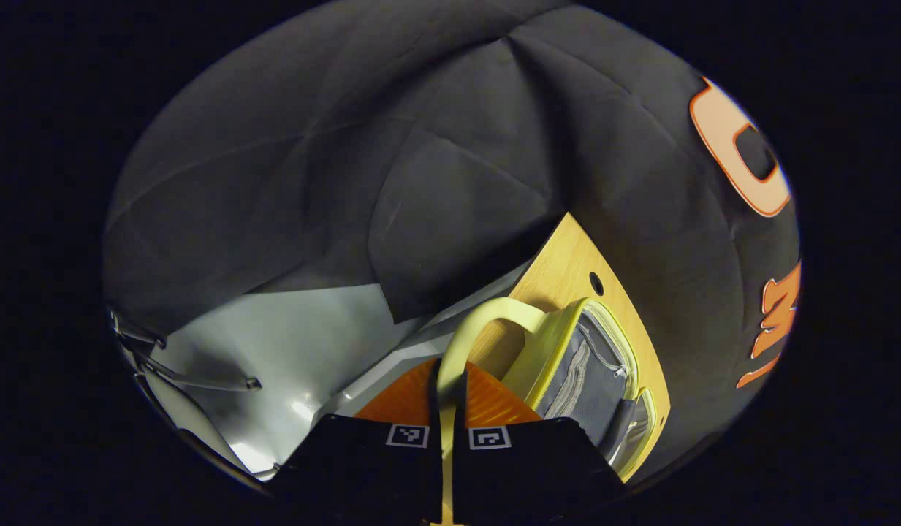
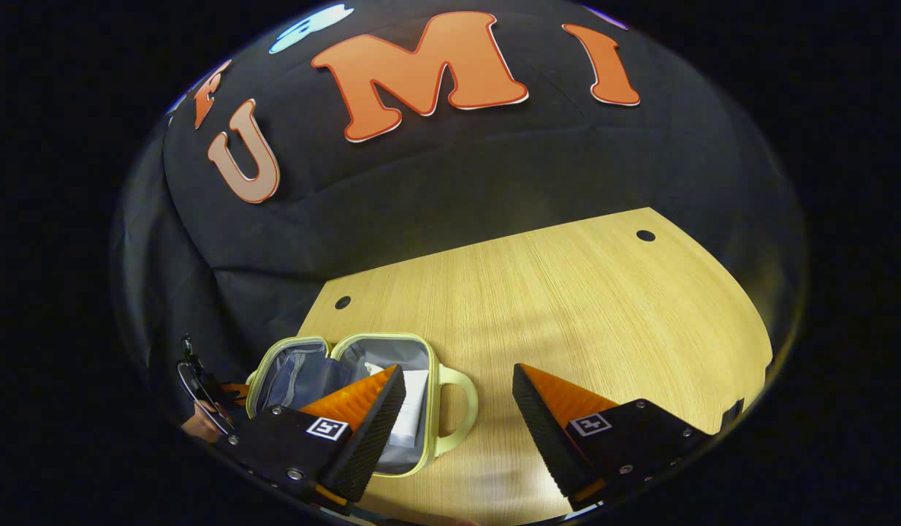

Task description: First open the suitcase, pack the skin care products into it, and then close the suitcase.

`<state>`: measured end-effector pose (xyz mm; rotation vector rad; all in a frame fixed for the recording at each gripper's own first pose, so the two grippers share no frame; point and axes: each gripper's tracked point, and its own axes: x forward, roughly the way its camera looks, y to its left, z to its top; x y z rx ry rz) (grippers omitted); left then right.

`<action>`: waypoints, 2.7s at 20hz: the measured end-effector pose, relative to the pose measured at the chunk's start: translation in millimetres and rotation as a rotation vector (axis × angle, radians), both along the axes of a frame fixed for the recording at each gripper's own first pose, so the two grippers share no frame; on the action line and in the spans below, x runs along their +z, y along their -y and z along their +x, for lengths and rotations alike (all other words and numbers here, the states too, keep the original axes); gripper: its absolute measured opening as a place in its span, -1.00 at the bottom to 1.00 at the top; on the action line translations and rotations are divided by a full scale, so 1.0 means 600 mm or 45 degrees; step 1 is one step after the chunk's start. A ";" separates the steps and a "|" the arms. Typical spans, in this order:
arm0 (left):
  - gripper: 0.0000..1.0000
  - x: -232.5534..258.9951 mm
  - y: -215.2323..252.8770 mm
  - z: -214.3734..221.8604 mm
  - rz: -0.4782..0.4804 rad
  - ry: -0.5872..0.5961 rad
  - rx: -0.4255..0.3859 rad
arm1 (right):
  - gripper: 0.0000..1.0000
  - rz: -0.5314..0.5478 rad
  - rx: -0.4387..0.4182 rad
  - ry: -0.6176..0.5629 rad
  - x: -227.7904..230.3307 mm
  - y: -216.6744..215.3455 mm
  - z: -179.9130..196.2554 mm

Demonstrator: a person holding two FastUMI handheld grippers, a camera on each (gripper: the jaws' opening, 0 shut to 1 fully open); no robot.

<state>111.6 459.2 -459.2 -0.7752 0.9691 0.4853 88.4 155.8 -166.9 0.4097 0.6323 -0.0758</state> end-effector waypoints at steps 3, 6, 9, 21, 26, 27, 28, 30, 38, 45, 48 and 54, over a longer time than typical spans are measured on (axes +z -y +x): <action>-0.89 0.042 0.005 0.018 0.160 0.017 -0.088 | 0.89 -0.040 -0.024 0.055 0.010 0.025 0.006; -0.89 0.121 0.012 0.032 0.306 0.082 -0.187 | 0.89 -0.098 -0.030 0.031 -0.009 0.050 0.007; -0.91 0.178 0.028 0.045 0.367 0.141 -0.232 | 0.89 -0.113 -0.024 0.072 -0.002 0.063 0.019; -0.91 0.421 0.229 0.111 0.605 0.392 -0.449 | 0.92 -0.197 0.055 0.190 0.011 0.116 0.014; -0.92 0.466 0.332 0.129 0.605 0.460 -0.514 | 0.92 -0.247 0.058 0.290 0.043 0.155 0.002; -0.91 0.469 0.349 0.132 0.607 0.469 -0.529 | 0.91 -0.273 0.058 0.307 0.047 0.165 -0.001; -0.91 0.473 0.369 0.135 0.613 0.473 -0.548 | 0.91 -0.291 0.064 0.325 0.053 0.173 -0.004; -0.92 0.476 0.398 0.142 0.627 0.486 -0.580 | 0.92 -0.316 0.071 0.352 0.063 0.184 -0.009; -0.92 0.466 0.577 0.157 0.575 0.527 -0.693 | 0.92 -0.383 0.121 0.344 0.051 0.245 -0.051; -0.92 0.347 0.793 0.159 0.571 0.435 -0.949 | 0.92 -0.414 0.126 0.325 0.046 0.317 -0.083; -0.91 0.287 0.850 0.145 0.608 0.345 -1.037 | 0.92 -0.424 0.123 0.315 0.036 0.336 -0.095; -0.84 0.165 0.919 0.112 0.763 0.137 -1.206 | 0.92 -0.425 0.162 0.321 0.033 0.327 -0.099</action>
